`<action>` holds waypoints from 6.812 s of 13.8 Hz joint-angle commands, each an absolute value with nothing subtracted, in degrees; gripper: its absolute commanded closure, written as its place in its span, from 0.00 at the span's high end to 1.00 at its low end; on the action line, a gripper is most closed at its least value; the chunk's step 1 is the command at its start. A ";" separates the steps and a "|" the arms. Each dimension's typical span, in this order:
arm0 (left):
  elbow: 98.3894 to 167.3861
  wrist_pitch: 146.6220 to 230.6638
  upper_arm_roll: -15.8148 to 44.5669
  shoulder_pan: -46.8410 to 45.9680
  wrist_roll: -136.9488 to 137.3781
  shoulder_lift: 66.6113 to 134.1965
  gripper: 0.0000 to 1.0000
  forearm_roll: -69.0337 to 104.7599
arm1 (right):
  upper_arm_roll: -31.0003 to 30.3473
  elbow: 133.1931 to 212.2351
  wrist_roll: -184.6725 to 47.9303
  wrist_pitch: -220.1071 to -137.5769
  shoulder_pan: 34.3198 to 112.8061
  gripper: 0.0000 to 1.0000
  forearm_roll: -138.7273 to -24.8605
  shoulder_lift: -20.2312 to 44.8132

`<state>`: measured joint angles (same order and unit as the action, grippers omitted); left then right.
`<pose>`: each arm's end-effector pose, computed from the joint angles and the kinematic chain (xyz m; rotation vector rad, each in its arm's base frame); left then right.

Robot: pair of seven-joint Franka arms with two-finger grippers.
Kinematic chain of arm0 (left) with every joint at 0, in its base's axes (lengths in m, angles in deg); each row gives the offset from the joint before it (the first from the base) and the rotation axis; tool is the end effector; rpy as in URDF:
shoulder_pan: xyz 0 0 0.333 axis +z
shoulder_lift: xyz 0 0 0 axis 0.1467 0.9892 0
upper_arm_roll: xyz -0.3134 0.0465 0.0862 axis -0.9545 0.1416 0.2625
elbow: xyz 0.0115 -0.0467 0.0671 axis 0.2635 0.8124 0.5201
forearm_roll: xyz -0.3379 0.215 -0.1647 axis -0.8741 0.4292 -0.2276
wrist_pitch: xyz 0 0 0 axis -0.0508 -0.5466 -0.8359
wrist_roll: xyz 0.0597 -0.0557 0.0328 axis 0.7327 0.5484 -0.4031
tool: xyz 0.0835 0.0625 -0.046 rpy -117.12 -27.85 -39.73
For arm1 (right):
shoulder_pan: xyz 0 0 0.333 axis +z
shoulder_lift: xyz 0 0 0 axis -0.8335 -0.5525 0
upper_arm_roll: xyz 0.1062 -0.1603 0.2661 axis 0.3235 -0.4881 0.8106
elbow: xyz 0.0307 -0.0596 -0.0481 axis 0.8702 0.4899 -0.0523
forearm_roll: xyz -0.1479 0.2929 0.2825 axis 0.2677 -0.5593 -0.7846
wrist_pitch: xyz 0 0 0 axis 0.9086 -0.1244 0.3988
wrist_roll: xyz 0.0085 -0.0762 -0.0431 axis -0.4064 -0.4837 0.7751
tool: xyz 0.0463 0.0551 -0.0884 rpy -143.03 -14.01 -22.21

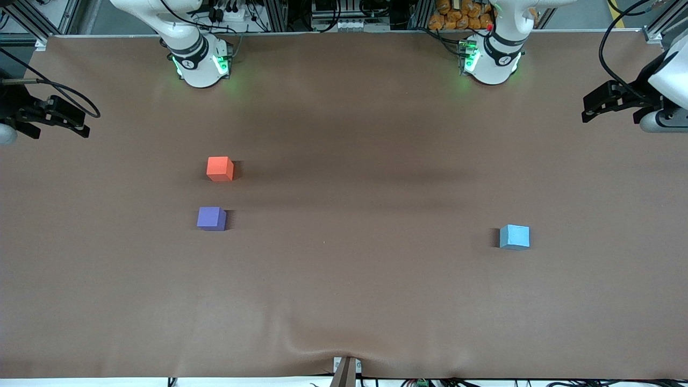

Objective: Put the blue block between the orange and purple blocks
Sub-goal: 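Move the left gripper down toward the light blue block, then lower the left gripper over the light blue block and close it, then lift the blue block and carry it toward the table middle, then grasp the blue block with the right gripper while the left gripper releases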

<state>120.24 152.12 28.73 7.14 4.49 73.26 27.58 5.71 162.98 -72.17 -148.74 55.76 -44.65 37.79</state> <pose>0.5664 -0.0504 0.6588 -3.1176 0.0791 0.1342 0.5759 -0.0016 0.6513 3.1374 0.0298 -0.0501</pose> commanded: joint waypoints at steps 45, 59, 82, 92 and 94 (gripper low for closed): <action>126.60 194.97 28.04 7.65 4.56 114.33 1.00 33.71 | 5.39 162.29 -71.65 -147.07 55.67 1.00 -45.04 36.81; 126.08 192.08 22.53 7.12 -1.49 103.88 0.28 32.04 | 5.39 162.28 -71.65 -147.07 55.50 1.00 -45.21 36.81; 111.57 203.58 24.35 -36.39 -42.11 123.30 1.00 32.13 | 5.74 162.20 -72.08 -147.60 57.16 1.00 -45.56 28.12; 111.93 191.11 24.18 -25.07 -41.68 104.68 1.00 30.20 | 7.14 169.23 -83.41 -156.56 63.13 1.00 -55.14 25.74; 112.10 187.17 23.91 -21.72 -40.89 102.04 1.00 30.19 | 10.81 170.11 -89.72 -159.10 63.93 1.00 -55.67 25.65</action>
